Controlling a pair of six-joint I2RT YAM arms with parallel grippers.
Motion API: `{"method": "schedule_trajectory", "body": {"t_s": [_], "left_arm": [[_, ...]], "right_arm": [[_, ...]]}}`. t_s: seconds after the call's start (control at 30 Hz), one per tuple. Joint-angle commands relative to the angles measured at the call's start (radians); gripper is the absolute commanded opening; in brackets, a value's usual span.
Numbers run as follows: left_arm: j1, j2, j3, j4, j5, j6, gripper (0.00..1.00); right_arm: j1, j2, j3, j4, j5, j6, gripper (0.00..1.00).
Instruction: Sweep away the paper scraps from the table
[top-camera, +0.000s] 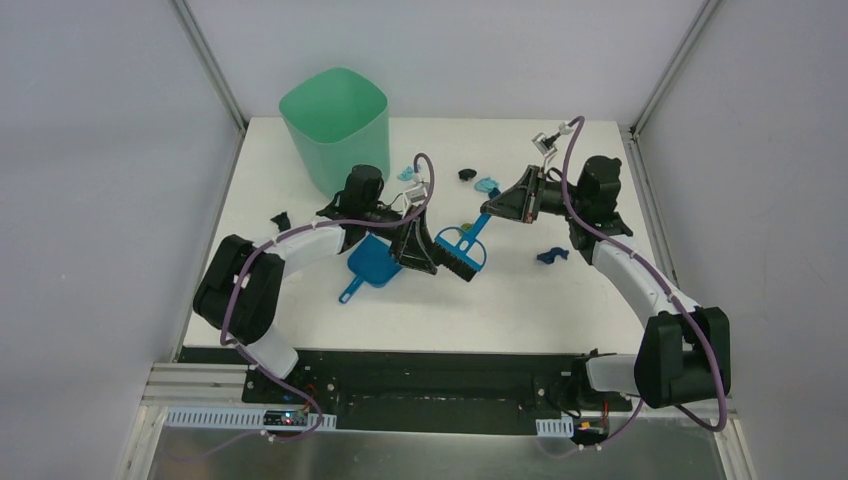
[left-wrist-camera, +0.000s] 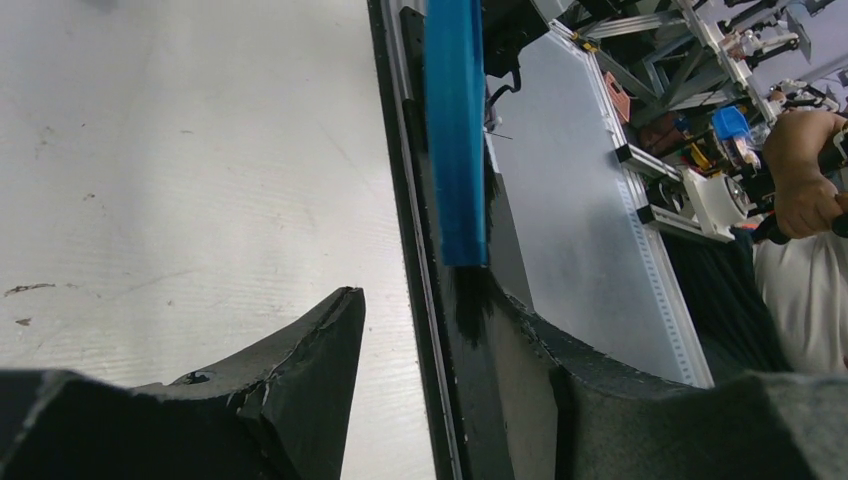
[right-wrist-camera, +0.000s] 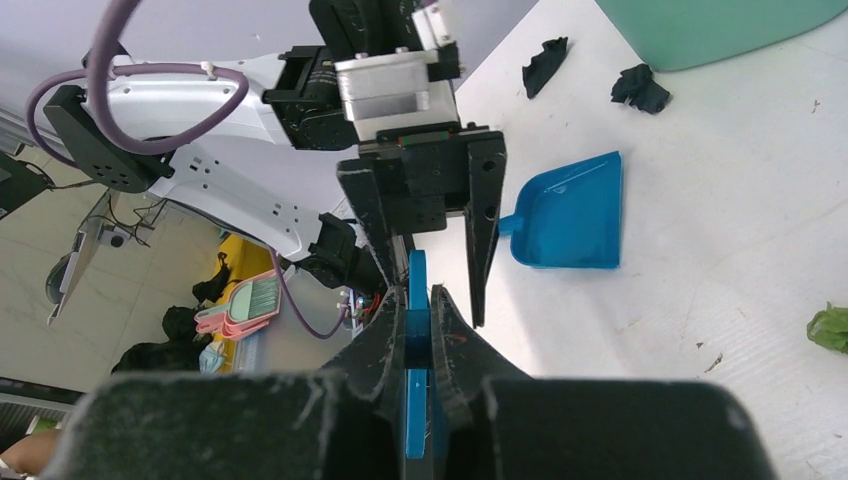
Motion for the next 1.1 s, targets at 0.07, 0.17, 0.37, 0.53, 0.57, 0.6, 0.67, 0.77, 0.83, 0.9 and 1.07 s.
{"method": "schedule_trajectory", "body": {"t_s": [0.07,0.17,0.37,0.53,0.57,0.6,0.67,0.77,0.83,0.9,1.07], "left_arm": [[0.011,-0.074,-0.029,0.121,0.070,-0.038,0.51],[0.010,-0.060,-0.009,0.120,0.042,-0.072,0.51],[0.011,0.012,0.017,0.253,0.017,-0.224,0.39],[0.011,0.036,0.025,0.287,0.034,-0.248,0.17],[0.011,0.035,0.025,0.286,0.035,-0.245,0.12],[0.011,0.036,0.026,0.283,0.036,-0.238,0.07],[0.011,0.031,0.034,0.227,0.036,-0.186,0.00],[0.011,0.014,0.080,-0.054,0.033,0.051,0.00],[0.006,0.005,0.147,-0.404,-0.017,0.353,0.00],[-0.003,0.003,0.192,-0.678,-0.097,0.611,0.00],[-0.010,-0.029,0.197,-0.811,-0.131,0.760,0.00]], "right_arm": [[-0.005,-0.022,-0.010,0.059,-0.009,0.008,0.00],[-0.005,-0.017,-0.018,0.062,-0.005,0.008,0.00],[-0.003,-0.009,-0.023,0.067,-0.006,0.008,0.00],[-0.001,-0.010,-0.027,0.041,-0.005,-0.020,0.00],[-0.002,-0.010,-0.029,0.033,-0.005,-0.036,0.00],[-0.002,-0.010,-0.029,0.002,-0.007,-0.058,0.00],[0.004,-0.012,-0.006,-0.126,-0.021,-0.146,0.00],[0.006,-0.003,0.132,-0.670,-0.038,-0.556,0.24],[0.005,0.018,0.244,-1.024,-0.006,-0.991,0.43],[0.006,0.048,0.342,-1.294,0.048,-1.215,0.55],[0.007,0.074,0.454,-1.527,0.109,-1.418,0.64]]}}
